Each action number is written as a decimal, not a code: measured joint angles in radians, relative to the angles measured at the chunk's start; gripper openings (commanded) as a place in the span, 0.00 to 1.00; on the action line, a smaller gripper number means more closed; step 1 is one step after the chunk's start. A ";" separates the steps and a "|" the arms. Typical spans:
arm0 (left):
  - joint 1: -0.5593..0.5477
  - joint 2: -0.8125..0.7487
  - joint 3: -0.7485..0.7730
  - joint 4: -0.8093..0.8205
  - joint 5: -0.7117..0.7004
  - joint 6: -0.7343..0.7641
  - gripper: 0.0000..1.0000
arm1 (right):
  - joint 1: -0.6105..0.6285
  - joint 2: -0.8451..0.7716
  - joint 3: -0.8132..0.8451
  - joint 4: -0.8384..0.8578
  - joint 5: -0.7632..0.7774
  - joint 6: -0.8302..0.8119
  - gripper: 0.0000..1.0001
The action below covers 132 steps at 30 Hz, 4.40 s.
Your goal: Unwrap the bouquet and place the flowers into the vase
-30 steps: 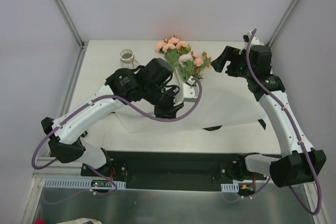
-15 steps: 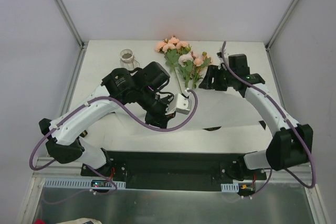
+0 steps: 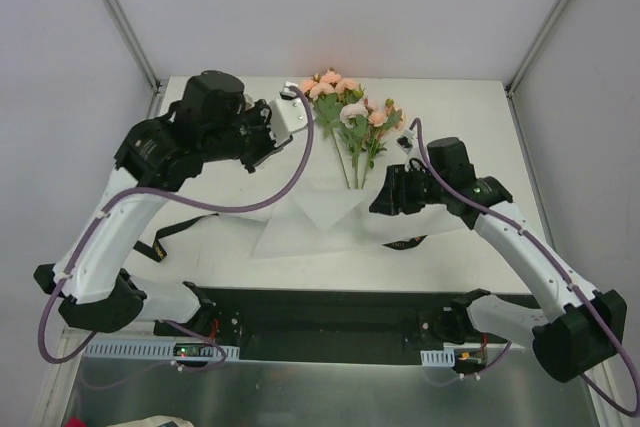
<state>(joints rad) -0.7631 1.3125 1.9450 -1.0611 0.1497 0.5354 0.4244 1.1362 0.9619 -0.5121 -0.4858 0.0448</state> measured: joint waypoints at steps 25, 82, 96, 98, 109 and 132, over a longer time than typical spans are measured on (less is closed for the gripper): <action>0.296 0.679 -0.084 0.286 0.201 -0.020 0.93 | 0.075 -0.212 0.047 -0.126 0.185 0.021 0.69; 0.332 0.978 0.104 0.299 0.361 -0.133 0.49 | -0.004 -0.173 -0.058 0.122 0.050 0.069 0.62; 0.324 0.836 0.007 0.313 0.366 -0.105 0.15 | -0.005 -0.176 -0.060 0.127 0.051 0.070 0.61; 0.323 0.836 0.006 0.306 0.366 -0.103 0.13 | -0.008 -0.177 -0.060 0.127 0.051 0.070 0.61; 0.302 0.829 0.006 0.299 0.325 -0.095 0.00 | -0.014 -0.188 -0.058 0.125 0.053 0.069 0.60; -0.282 -0.034 -0.158 -0.056 0.288 0.138 0.00 | -0.133 -0.053 0.365 0.058 0.143 -0.008 0.55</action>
<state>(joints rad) -1.0454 1.2785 1.7866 -1.1168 0.4374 0.6735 0.2913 1.0832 1.3270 -0.4541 -0.3431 0.0372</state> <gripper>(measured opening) 0.002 0.565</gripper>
